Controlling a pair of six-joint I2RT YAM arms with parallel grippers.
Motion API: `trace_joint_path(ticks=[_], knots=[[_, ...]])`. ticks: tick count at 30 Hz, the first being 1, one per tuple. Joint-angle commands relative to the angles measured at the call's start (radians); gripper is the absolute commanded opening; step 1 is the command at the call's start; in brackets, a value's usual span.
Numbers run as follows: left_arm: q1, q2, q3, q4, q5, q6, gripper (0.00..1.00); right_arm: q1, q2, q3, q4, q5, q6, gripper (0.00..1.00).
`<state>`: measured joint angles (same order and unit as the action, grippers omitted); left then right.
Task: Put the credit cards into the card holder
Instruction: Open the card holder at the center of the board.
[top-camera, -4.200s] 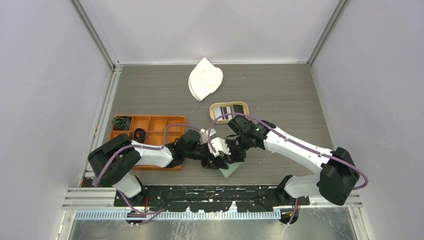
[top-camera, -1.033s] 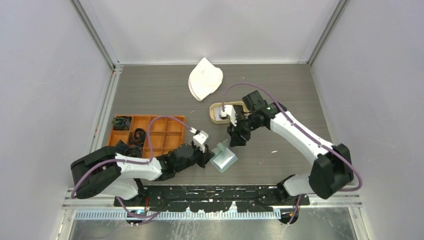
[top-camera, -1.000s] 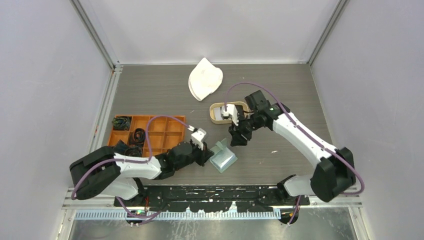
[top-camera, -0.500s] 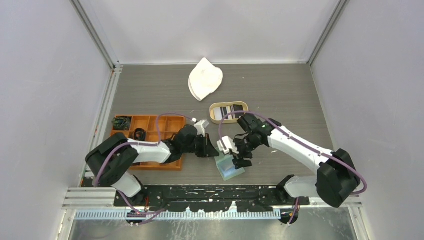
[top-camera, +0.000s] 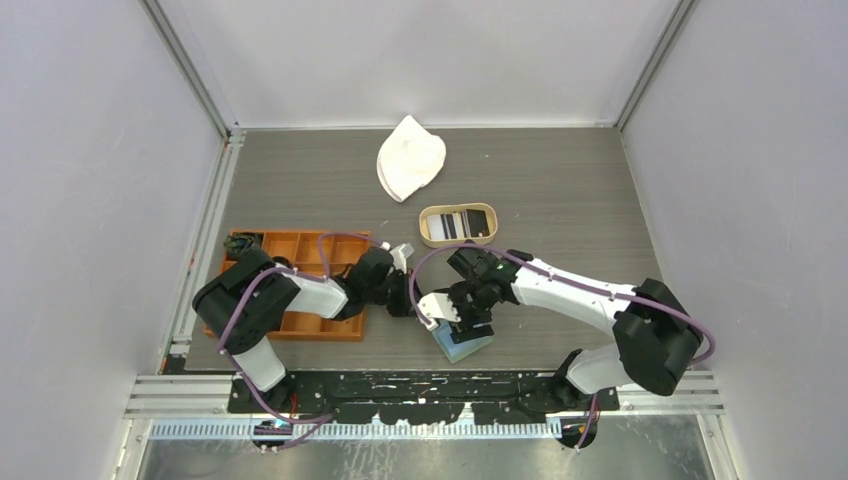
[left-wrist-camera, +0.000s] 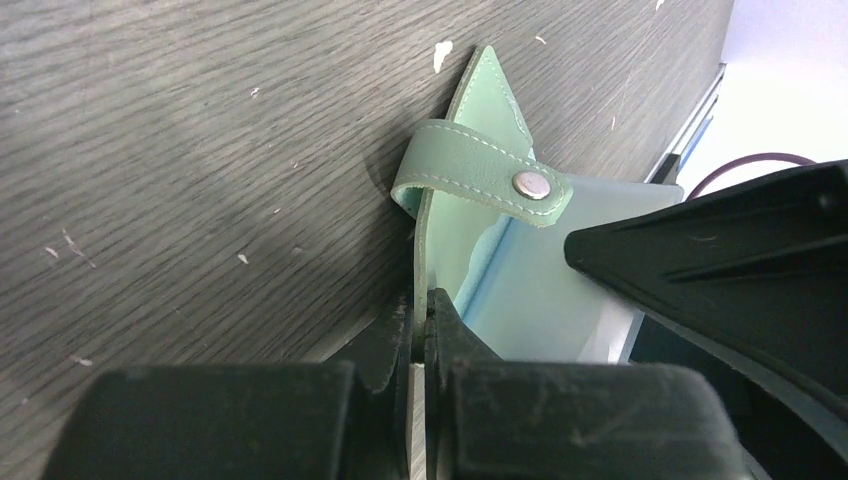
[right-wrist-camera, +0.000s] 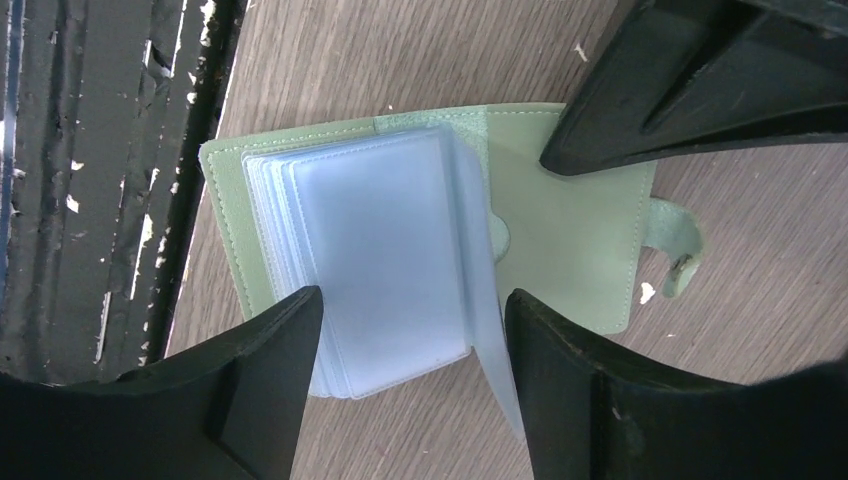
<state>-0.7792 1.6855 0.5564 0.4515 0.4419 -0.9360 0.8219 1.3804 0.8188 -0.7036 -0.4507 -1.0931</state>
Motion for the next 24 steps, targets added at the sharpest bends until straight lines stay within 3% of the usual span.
trace_joint_path(ticks=[1,11,24], knots=[[0.006,0.018,0.037,0.024,0.026,0.006,0.00,0.015,0.014,0.010,0.033,0.039,0.025,0.71],[0.006,-0.008,0.048,-0.031,-0.005,0.036,0.00,0.016,0.014,0.059,-0.119,-0.137,-0.032,0.74],[0.006,-0.008,0.052,-0.027,0.006,0.048,0.00,0.079,0.090,0.036,0.062,0.130,0.108,0.74]])
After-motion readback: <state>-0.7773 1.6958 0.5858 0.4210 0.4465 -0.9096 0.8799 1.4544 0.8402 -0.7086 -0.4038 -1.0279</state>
